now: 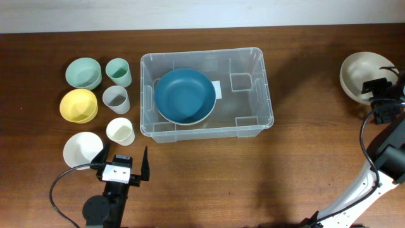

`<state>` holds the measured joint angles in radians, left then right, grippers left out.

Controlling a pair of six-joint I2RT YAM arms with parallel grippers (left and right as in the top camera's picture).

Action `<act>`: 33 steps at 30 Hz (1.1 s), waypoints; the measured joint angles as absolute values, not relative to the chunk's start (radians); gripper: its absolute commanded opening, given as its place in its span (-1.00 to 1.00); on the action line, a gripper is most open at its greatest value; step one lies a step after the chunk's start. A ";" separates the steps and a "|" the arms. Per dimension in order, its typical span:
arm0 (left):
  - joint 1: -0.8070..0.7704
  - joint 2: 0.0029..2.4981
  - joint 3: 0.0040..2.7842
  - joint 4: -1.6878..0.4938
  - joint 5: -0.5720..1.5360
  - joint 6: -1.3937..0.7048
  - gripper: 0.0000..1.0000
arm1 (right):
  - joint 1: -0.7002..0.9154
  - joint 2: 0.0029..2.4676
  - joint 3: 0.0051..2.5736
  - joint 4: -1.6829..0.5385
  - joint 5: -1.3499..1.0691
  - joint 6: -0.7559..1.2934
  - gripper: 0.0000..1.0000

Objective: Pack container
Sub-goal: 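Move the right gripper to the remaining cream bowl at right, then grasp the large cream bowl's rim with the right gripper and lift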

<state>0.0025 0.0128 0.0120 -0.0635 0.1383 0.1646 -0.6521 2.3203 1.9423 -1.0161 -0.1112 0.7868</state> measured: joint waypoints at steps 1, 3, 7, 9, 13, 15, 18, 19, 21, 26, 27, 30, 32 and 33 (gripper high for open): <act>0.002 0.013 0.012 -0.064 0.138 0.165 0.99 | -0.652 2.321 1.942 -1.012 -0.109 0.786 0.82; 0.002 0.013 0.012 -0.064 0.138 0.165 0.99 | -0.652 2.321 1.942 -1.011 -0.101 0.786 0.79; 0.002 0.013 0.012 -0.064 0.138 0.165 0.99 | -0.652 2.324 1.942 -1.009 -0.081 0.788 0.63; 0.002 0.013 0.012 -0.064 0.138 0.165 1.00 | -0.652 2.328 1.942 -1.009 -0.073 0.788 0.61; 0.002 0.013 0.012 -0.064 0.138 0.165 0.99 | -0.652 2.343 1.942 -1.001 -0.068 0.786 0.60; 0.002 0.013 0.012 -0.064 0.138 0.165 0.99 | -0.652 2.350 1.942 -0.996 -0.068 0.786 0.54; 0.002 0.013 0.012 -0.064 0.138 0.165 0.99 | -0.652 2.356 1.942 -0.992 -0.068 0.786 0.33; 0.003 0.013 0.012 -0.064 0.138 0.165 0.99 | -0.652 2.358 1.942 -0.990 -0.067 0.787 0.27; 0.003 0.013 0.012 -0.064 0.138 0.165 0.99 | -0.652 2.359 1.942 -0.988 -0.067 0.786 0.08; 0.002 0.013 0.012 -0.064 0.138 0.165 1.00 | -0.652 2.360 1.942 -0.983 -0.067 0.785 -0.45; 0.002 0.013 0.012 -0.064 0.138 0.165 0.99 | -0.652 2.360 1.942 -0.983 -0.067 0.784 -0.51; 0.002 0.013 0.012 -0.064 0.138 0.165 0.99 | -0.652 2.360 1.942 -0.984 -0.067 0.783 -0.63; 0.002 0.013 0.012 -0.064 0.138 0.165 0.99 | -0.652 2.360 1.942 -0.984 -0.067 0.783 -0.76; 0.002 0.013 0.012 -0.064 0.138 0.165 0.99 | -0.652 2.360 1.942 -0.984 -0.067 0.783 -0.85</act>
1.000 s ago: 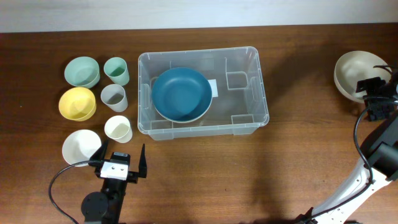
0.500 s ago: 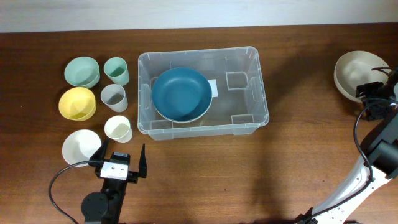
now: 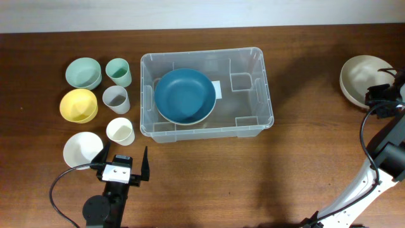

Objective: Pack container
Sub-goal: 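Grasp the large cream bowl's rim with the right gripper and lift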

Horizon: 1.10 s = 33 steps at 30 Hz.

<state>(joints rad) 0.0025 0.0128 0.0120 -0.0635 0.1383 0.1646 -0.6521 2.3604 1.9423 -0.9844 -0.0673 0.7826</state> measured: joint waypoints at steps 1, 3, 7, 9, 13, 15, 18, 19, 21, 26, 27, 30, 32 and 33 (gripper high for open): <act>0.002 0.013 0.012 -0.064 0.138 0.165 0.99 | -0.652 2.360 1.942 -0.984 -0.067 0.785 -0.93; 0.002 0.013 0.012 -0.064 0.138 0.165 0.99 | -0.653 2.360 1.945 -0.973 -0.070 0.790 -0.92; 0.002 0.013 0.012 -0.064 0.138 0.165 0.99 | -0.654 2.360 1.945 -0.976 -0.075 0.778 -0.92; 0.002 0.013 0.012 -0.064 0.138 0.165 0.99 | -0.654 2.360 1.945 -0.974 -0.077 0.771 -0.92; 0.003 0.013 0.012 -0.064 0.138 0.165 0.99 | -0.654 2.360 1.945 -0.959 -0.103 0.738 -0.92; 0.002 0.013 0.012 -0.064 0.138 0.165 0.99 | -0.654 2.360 1.945 -0.948 -0.126 0.716 -0.92; 0.002 0.013 0.012 -0.064 0.138 0.165 0.99 | -0.654 2.361 1.945 -0.935 -0.171 0.676 -0.93; 0.002 0.013 0.012 -0.064 0.138 0.165 0.99 | -0.654 2.361 1.945 -0.925 -0.202 0.652 -0.92; 0.002 0.013 0.012 -0.064 0.138 0.165 0.99 | -0.654 2.362 1.951 -0.921 -0.258 0.616 -0.92; 0.002 0.013 0.012 -0.064 0.138 0.165 0.99 | -0.654 2.362 2.014 -0.942 -0.424 0.539 -0.92; 0.002 0.013 0.012 -0.064 0.138 0.165 0.99 | -0.654 2.362 2.035 -0.944 -0.471 0.520 -0.93; 0.002 0.013 0.012 -0.064 0.138 0.165 0.99 | -0.650 2.361 2.092 -0.965 -0.588 0.479 -0.92; 0.002 0.013 0.012 -0.064 0.138 0.165 0.99 | -0.644 2.351 2.115 -0.997 -0.644 0.459 -0.92; 0.002 0.013 0.012 -0.064 0.138 0.165 0.99 | -0.640 2.345 2.120 -1.011 -0.662 0.451 -0.92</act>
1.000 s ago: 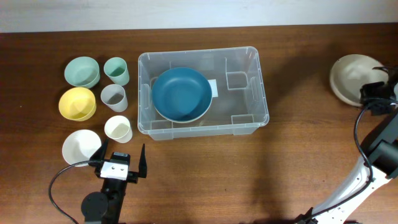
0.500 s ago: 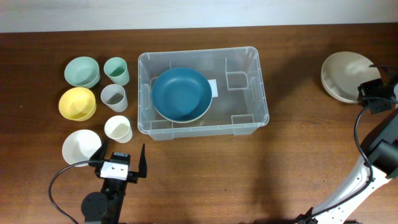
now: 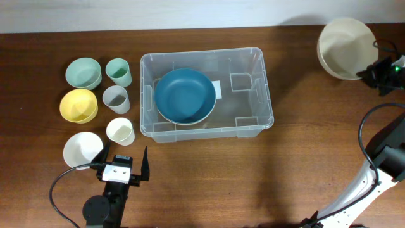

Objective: Pack container
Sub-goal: 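Grasp the large cream bowl's rim with the right gripper and lift, then carry the cream bowl left over the container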

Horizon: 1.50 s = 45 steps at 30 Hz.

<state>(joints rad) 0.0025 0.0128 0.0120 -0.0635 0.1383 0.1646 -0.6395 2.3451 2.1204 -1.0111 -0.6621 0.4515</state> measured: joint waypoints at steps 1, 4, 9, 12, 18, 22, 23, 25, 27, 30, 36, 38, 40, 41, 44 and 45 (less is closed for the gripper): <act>0.002 0.013 0.012 -0.064 0.138 0.165 0.99 | -0.633 2.336 2.124 -1.024 -0.678 0.443 -0.92; 0.002 0.013 0.012 -0.064 0.138 0.165 1.00 | -0.587 2.273 2.131 -1.086 -0.725 0.394 -0.92; 0.003 0.013 0.012 -0.064 0.138 0.165 0.99 | -0.445 2.143 2.142 -1.148 -0.743 0.306 -0.93; 0.003 0.013 0.012 -0.064 0.138 0.165 0.99 | -0.319 2.067 2.154 -1.164 -0.725 0.275 -0.92; 0.002 0.013 0.012 -0.064 0.138 0.165 0.99 | -0.043 2.010 2.171 -1.189 -0.627 0.250 -0.92; 0.003 0.013 0.012 -0.064 0.138 0.165 0.99 | 0.119 2.015 2.152 -1.195 -0.470 0.259 -0.92; 0.002 0.013 0.012 -0.064 0.138 0.165 0.99 | 0.157 2.017 2.150 -1.198 -0.440 0.261 -0.92; 0.002 0.013 0.012 -0.064 0.138 0.165 0.99 | 0.223 2.025 2.149 -1.197 -0.397 0.270 -0.92; 0.002 0.013 0.012 -0.064 0.138 0.165 0.99 | 0.275 2.033 2.149 -1.197 -0.364 0.285 -0.92; 0.002 0.013 0.012 -0.064 0.138 0.165 0.99 | 0.334 2.053 2.149 -1.193 -0.334 0.307 -0.92; 0.002 0.013 0.012 -0.064 0.138 0.165 0.99 | 0.381 2.130 2.148 -1.188 -0.308 0.339 -0.93; 0.002 0.013 0.012 -0.064 0.138 0.165 0.99 | 0.382 2.155 2.148 -1.188 -0.302 0.347 -0.92; 0.002 0.013 0.012 -0.064 0.138 0.165 0.99 | 0.382 2.175 2.147 -1.182 -0.298 0.356 -0.92; 0.002 0.013 0.012 -0.064 0.138 0.165 0.99 | 0.382 2.184 2.147 -1.177 -0.295 0.359 -0.92; 0.002 0.013 0.012 -0.064 0.138 0.165 0.99 | 0.382 2.199 2.146 -1.174 -0.294 0.364 -0.92; 0.003 0.013 0.012 -0.064 0.138 0.165 0.99 | 0.382 2.205 2.146 -1.171 -0.294 0.366 -0.92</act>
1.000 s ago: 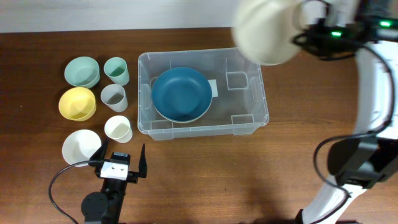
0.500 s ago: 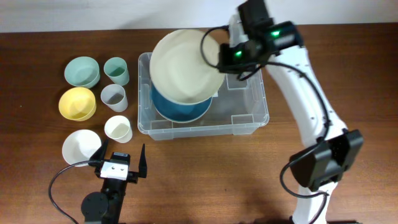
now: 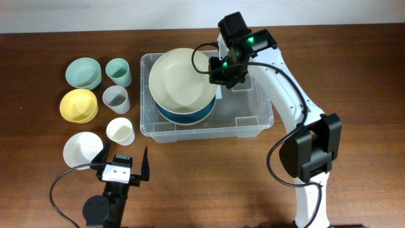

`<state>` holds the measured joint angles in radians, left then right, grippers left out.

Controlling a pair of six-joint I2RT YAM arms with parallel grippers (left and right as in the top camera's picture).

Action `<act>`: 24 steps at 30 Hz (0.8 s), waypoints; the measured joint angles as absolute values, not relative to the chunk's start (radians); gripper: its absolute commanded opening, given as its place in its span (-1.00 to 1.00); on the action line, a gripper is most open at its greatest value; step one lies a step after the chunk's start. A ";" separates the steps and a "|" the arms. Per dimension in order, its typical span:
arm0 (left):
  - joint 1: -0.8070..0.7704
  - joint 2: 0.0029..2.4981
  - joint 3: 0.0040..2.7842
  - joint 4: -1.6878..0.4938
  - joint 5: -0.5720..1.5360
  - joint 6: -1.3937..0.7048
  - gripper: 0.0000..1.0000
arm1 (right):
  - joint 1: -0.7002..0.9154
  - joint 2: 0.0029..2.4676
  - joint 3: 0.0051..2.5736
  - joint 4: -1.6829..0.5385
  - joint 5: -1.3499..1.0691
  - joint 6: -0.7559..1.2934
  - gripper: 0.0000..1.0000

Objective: Pack container
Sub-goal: 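Carry the cream bowl left over the container, then lower the cream bowl onto the teal plate and open the right gripper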

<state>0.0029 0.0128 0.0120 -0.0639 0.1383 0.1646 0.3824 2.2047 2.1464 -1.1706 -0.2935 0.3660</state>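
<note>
A clear plastic container (image 3: 253,120) stands mid-table with a dark blue bowl (image 3: 183,115) inside its left half. A large beige bowl (image 3: 180,79) hangs over the blue bowl, covering most of it. My right gripper (image 3: 215,69) is shut on the beige bowl's right rim. The left gripper (image 3: 125,157) sits open near the table's front left, with nothing between its fingers.
Left of the container stand a mint bowl (image 3: 83,72), a yellow bowl (image 3: 78,104), a white bowl (image 3: 82,149), and three cups: mint (image 3: 118,71), grey (image 3: 116,98), cream (image 3: 119,131). The right arm (image 3: 291,95) reaches across the container's right side.
My right gripper has carried the beige bowl from above the table's far right corner to over the blue bowl in the container. The left arm is unmoved.
The beige bowl sat at the table's right edge with my right gripper at its near rim. Then the gripper sat lower on that rim. Later the bowl was lifted toward the back right. Now it hangs over the blue bowl in the container.
</note>
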 measured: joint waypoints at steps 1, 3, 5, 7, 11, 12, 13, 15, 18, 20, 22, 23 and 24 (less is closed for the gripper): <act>0.002 0.013 0.012 -0.064 0.138 0.165 0.99 | 0.382 2.210 2.146 -1.166 -0.293 0.367 -0.92; 0.003 0.013 0.012 -0.064 0.138 0.165 0.99 | 0.382 2.222 2.146 -1.158 -0.292 0.368 -0.93; 0.002 0.013 0.012 -0.064 0.138 0.165 0.99 | 0.382 2.242 2.146 -1.154 -0.292 0.371 -0.92; 0.002 0.013 0.012 -0.064 0.138 0.165 0.99 | 0.382 2.258 2.146 -1.151 -0.292 0.374 -0.92; 0.002 0.013 0.012 -0.064 0.138 0.165 0.99 | 0.382 2.284 2.146 -1.143 -0.292 0.389 -0.92; 0.002 0.013 0.012 -0.064 0.138 0.165 0.99 | 0.382 2.289 2.146 -1.140 -0.292 0.390 -0.92; 0.002 0.013 0.012 -0.064 0.138 0.165 0.99 | 0.382 2.292 2.146 -1.139 -0.292 0.390 -0.91; 0.002 0.013 0.012 -0.064 0.138 0.165 0.99 | 0.382 2.296 2.146 -1.139 -0.293 0.392 -0.89; 0.003 0.013 0.012 -0.064 0.138 0.165 0.99 | 0.382 2.296 2.146 -1.139 -0.296 0.393 -0.88; 0.003 0.013 0.012 -0.064 0.138 0.165 0.99 | 0.382 2.296 2.146 -1.137 -0.300 0.393 -0.88; 0.002 0.013 0.012 -0.064 0.138 0.165 0.99 | 0.382 2.296 2.146 -1.136 -0.305 0.393 -0.88; 0.002 0.013 0.012 -0.064 0.138 0.165 0.99 | 0.382 2.296 2.146 -1.136 -0.308 0.393 -0.88; 0.002 0.013 0.012 -0.064 0.138 0.165 0.99 | 0.382 2.296 2.146 -1.136 -0.311 0.393 -0.88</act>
